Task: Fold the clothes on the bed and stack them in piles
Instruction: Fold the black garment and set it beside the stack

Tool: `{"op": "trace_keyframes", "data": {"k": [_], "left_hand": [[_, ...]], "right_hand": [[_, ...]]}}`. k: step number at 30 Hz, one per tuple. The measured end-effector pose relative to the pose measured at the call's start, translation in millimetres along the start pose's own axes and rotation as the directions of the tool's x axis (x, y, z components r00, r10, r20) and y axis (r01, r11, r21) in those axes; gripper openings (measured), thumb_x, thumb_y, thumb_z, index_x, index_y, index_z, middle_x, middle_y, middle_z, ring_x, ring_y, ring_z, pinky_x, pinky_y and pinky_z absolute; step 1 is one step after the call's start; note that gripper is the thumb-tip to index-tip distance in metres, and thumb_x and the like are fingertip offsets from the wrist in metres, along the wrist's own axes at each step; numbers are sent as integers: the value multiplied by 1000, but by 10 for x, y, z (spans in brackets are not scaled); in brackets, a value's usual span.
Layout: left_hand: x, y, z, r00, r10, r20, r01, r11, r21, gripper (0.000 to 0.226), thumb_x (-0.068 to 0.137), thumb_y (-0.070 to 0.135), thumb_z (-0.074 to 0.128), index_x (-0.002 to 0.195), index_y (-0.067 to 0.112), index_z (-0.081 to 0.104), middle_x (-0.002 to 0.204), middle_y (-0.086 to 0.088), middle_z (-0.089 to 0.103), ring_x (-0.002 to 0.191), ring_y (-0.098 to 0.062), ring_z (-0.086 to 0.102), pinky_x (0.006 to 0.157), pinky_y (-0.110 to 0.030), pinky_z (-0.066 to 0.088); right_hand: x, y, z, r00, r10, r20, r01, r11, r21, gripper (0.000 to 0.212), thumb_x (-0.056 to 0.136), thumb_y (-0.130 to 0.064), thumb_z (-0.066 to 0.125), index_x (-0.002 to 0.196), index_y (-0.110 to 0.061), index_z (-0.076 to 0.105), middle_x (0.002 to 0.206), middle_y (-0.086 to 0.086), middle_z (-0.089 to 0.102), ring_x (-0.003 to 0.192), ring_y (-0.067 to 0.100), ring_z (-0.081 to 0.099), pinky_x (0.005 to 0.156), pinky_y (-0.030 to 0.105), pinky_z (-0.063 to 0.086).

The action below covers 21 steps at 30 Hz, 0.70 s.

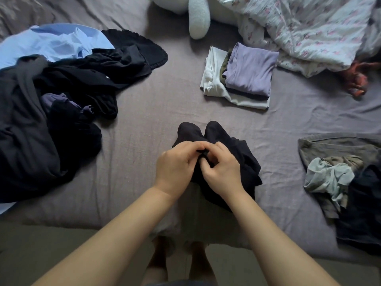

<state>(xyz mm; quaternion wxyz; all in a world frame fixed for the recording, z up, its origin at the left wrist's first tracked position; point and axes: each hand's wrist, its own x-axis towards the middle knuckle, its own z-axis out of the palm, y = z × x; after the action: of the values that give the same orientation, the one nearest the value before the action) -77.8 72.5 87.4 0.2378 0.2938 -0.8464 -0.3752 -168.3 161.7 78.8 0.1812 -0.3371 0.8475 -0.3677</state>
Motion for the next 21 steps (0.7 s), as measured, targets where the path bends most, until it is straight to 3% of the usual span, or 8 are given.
{"op": "trace_keyframes", "data": {"k": [5, 9, 11, 13, 15, 18, 19, 21], "left_hand": [[-113, -142, 2, 1000, 6, -11, -6, 1000, -2, 16, 88, 27, 53, 99, 33, 63, 94, 10, 51, 67, -4, 49, 53, -27, 47], [-212, -159, 26, 997, -44, 56, 52, 988, -143, 30, 87, 26, 56, 114, 16, 64, 101, 5, 58, 89, -1, 56, 77, -18, 48], [-249, -176, 49, 994, -84, 74, 94, 985, -147, 37, 83, 25, 58, 117, 12, 61, 106, 4, 57, 95, 0, 54, 82, -14, 46], [-294, -207, 123, 984, -154, 89, 161, 984, -82, 40, 80, 21, 63, 119, 14, 61, 110, 5, 55, 98, -4, 54, 83, -20, 47], [-311, -221, 233, 931, -346, 119, 351, 936, -25, 48, 80, 22, 70, 125, 16, 56, 118, 3, 51, 105, -10, 52, 86, -27, 47], [-292, -213, 403, 776, -602, 187, 608, 793, 33, 51, 84, 12, 62, 132, 14, 48, 129, -5, 43, 115, -25, 51, 94, -37, 44], [-280, -205, 436, 747, -639, 185, 643, 765, 41, 51, 84, 5, 56, 134, 13, 47, 131, -7, 42, 116, -28, 50, 96, -34, 43], [-239, -179, 469, 750, -641, 160, 649, 761, 8, 56, 83, -7, 45, 136, 11, 46, 133, -8, 44, 119, -26, 49, 92, -18, 35]], "right_hand": [[-47, 33, 17, 999, 17, 39, -16, 999, -28, 25, 77, -30, 53, 95, -36, 68, 72, -11, 47, 71, 7, 51, 63, 34, 49], [-62, 85, 15, 1000, -2, -8, 1, 998, -69, 20, 78, -34, 55, 91, -30, 69, 76, -11, 51, 72, 7, 52, 59, 38, 50], [-65, 88, 14, 997, -38, -60, 32, 995, -94, 23, 80, -40, 52, 90, -28, 70, 78, -10, 52, 70, 8, 53, 54, 37, 50], [-66, 89, 6, 988, -79, -131, 67, 993, -95, 25, 82, -41, 53, 90, -26, 71, 79, -10, 53, 66, 10, 53, 51, 37, 50], [-74, 95, -15, 974, -142, -174, 126, 987, -97, 23, 83, -38, 57, 92, -25, 73, 81, -10, 54, 65, 10, 53, 50, 34, 49], [-113, 175, -55, 939, -259, -225, 228, 961, -156, 20, 83, -31, 61, 96, -21, 74, 85, -6, 55, 67, 8, 51, 48, 26, 46], [-140, 241, -65, 927, -292, -234, 250, 949, -194, 22, 83, -30, 63, 99, -20, 73, 87, -4, 55, 69, 8, 51, 47, 24, 46], [-202, 429, -73, 937, -312, -161, 260, 925, -279, 37, 78, -27, 71, 113, -18, 67, 96, -1, 52, 72, 8, 52, 48, 22, 47]]}}
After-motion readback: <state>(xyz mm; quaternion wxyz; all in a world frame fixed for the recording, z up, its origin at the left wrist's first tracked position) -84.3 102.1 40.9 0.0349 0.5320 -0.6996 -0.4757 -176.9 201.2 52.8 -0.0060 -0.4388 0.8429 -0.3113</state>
